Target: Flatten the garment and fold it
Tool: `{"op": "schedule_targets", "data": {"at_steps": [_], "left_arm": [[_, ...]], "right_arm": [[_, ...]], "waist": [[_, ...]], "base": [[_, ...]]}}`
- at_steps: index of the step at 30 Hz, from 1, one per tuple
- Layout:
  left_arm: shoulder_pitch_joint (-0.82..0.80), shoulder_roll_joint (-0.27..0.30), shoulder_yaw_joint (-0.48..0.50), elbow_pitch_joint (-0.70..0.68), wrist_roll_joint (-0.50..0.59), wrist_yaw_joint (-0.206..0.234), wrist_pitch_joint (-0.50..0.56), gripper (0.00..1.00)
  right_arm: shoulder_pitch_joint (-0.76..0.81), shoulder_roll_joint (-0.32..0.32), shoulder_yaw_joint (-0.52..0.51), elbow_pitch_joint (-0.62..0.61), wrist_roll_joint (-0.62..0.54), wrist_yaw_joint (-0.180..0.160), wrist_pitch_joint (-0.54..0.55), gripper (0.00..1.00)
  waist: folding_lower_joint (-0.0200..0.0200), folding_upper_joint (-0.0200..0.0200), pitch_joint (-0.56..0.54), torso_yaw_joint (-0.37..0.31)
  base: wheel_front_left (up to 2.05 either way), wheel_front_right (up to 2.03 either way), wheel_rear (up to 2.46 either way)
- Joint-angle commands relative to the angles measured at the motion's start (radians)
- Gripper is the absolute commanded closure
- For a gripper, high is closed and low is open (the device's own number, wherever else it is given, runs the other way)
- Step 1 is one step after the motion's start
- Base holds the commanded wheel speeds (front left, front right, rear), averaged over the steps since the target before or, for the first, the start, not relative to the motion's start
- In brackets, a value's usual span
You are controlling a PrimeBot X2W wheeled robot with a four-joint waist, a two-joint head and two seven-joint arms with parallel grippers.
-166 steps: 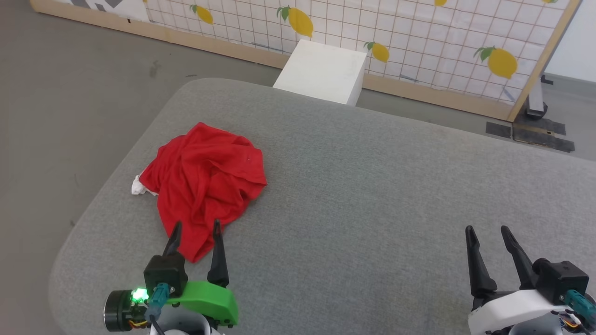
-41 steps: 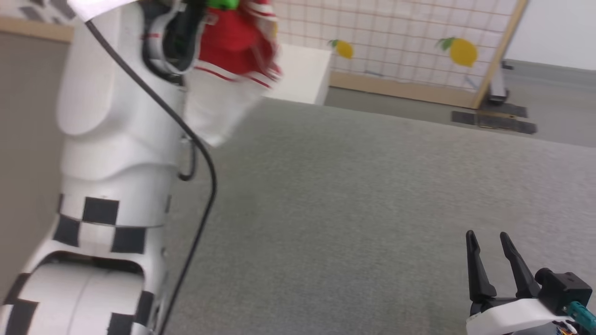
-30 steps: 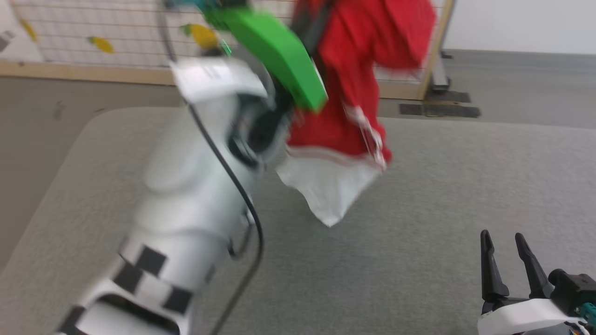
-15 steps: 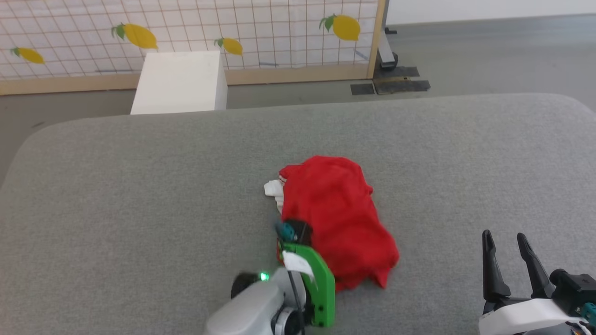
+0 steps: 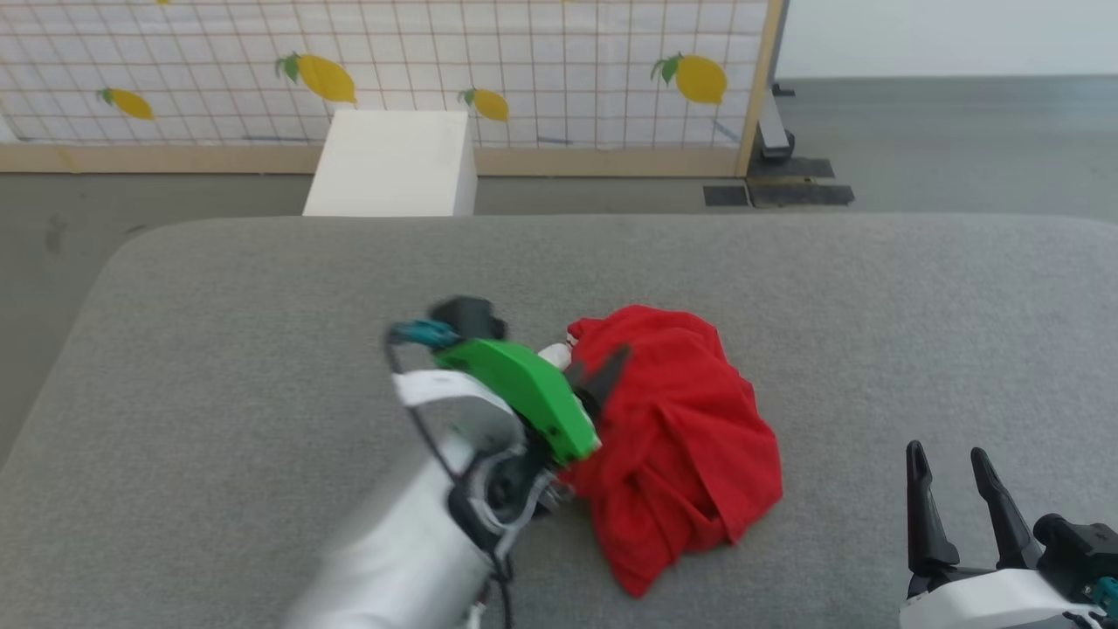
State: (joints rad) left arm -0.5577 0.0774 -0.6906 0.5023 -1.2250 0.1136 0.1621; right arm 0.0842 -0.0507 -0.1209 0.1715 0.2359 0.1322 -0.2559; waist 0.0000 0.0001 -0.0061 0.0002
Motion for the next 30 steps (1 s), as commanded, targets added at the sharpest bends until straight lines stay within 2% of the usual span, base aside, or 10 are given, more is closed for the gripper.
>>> {"op": "schedule_targets", "data": {"at_steps": [1, 4, 7, 10, 13, 17, 23, 26, 30], "left_arm": [[-0.008, 0.034, 0.028, -0.027, -0.003, -0.001, -0.033, 0.00], [0.014, 0.094, 0.117, -0.115, 0.008, 0.012, -0.155, 0.00], [0.055, 0.172, 0.160, -0.179, 0.086, 0.045, -0.293, 0.00], [0.110, 0.272, 0.143, -0.219, 0.252, 0.105, -0.395, 0.00], [0.175, 0.310, 0.148, -0.266, 0.387, 0.143, -0.421, 0.00], [0.286, 0.289, 0.241, -0.370, 0.565, 0.173, -0.423, 0.00], [0.421, 0.201, 0.342, -0.467, 0.723, 0.156, -0.424, 0.00], [0.449, 0.156, 0.369, -0.488, 0.775, 0.131, -0.424, 0.00], [0.459, 0.100, 0.392, -0.502, 0.829, 0.099, -0.424, 0.00]], "right_arm": [[0.009, 0.000, 0.004, 0.001, 0.006, -0.002, -0.006, 0.00], [0.012, 0.000, 0.006, 0.000, 0.011, -0.002, -0.006, 0.00], [0.012, 0.000, 0.007, 0.000, 0.012, -0.002, -0.006, 0.00], [0.009, 0.000, 0.001, -0.002, 0.010, -0.002, -0.006, 0.00], [0.004, 0.000, -0.004, -0.003, 0.007, -0.002, -0.006, 0.00], [-0.011, 0.000, -0.005, 0.028, 0.013, -0.002, -0.005, 0.00], [-0.119, 0.000, -0.026, 0.082, -0.005, -0.002, 0.080, 0.00], [-0.219, -0.004, -0.021, 0.091, -0.048, -0.002, 0.177, 0.00], [-0.366, -0.057, 0.039, 0.139, -0.070, -0.002, 0.355, 0.00]], "waist": [[0.0000, -0.0001, -0.031, 0.031], [0.0000, -0.0001, -0.045, 0.043], [0.0000, -0.0001, -0.051, 0.050], [0.0000, -0.0001, -0.050, 0.058], [0.0000, -0.0001, -0.040, 0.062], [0.0000, -0.0001, -0.022, 0.062], [0.0000, -0.0001, 0.023, 0.067], [0.0000, -0.0001, 0.056, 0.077], [0.0000, -0.0001, 0.106, 0.100]], "base": [[0.00, 0.00, 0.00], [0.00, 0.00, 0.00], [0.00, 0.00, 0.00], [0.00, 0.00, 0.00], [0.00, 0.00, 0.00], [0.00, 0.00, 0.00], [0.00, 0.00, 0.00], [0.00, 0.00, 0.00], [0.00, 0.00, 0.00]]}}
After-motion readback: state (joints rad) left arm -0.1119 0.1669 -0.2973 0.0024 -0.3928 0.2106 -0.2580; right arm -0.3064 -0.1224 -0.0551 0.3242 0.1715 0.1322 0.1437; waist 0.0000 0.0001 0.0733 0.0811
